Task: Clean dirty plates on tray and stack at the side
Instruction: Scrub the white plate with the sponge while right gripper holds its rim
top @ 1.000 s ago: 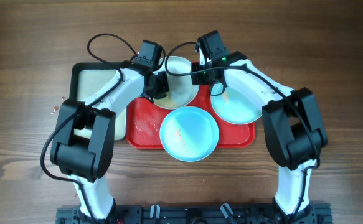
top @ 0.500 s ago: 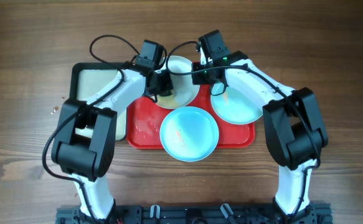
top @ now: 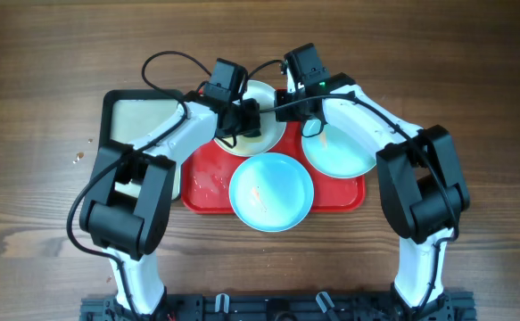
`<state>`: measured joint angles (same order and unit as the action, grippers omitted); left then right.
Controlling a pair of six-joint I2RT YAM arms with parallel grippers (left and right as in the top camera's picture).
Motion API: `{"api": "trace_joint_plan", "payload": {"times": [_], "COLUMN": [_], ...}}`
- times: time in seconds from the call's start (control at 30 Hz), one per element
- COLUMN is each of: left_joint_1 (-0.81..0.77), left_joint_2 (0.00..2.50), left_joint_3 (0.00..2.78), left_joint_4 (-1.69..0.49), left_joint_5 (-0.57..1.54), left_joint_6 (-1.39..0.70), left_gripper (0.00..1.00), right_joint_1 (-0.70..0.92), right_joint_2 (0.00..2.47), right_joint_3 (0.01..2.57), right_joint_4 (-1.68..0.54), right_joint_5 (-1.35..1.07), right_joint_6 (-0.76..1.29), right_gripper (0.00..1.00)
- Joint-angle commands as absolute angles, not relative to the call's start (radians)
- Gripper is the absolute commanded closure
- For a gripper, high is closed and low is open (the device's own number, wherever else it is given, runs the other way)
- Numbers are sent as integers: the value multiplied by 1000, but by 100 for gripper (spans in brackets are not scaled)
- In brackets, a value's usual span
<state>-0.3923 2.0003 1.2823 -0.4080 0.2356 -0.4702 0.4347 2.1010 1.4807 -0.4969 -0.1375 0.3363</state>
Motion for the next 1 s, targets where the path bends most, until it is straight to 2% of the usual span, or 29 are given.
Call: {"api": "trace_joint_plan", "payload": {"times": [0.0,0.27,0.6,0.97], "left_joint_1": [-451,-430,-298,-320], "left_joint_2": [2043,2014,1797,1881], "left_joint_3": [1260,1282,1333,1326], "left_joint_4": [-407,-397,-449,-468], "left_joint_5": [262,310,313,292], "left_joint_6": [-482,-408,-397,-401], "left_gripper": [96,96,96,96], "right_joint_1": [452,452,452,452], "right_joint_2": [2078,2078,2078,2078], "right_joint_3": [1484,1484,1484,1484], "right_joint_4": [-483,-484,-484,-484], "right_joint_5": [-211,-211,-211,-211], "right_joint_6": [341,340,340,340], "right_gripper": [96,96,96,96]}}
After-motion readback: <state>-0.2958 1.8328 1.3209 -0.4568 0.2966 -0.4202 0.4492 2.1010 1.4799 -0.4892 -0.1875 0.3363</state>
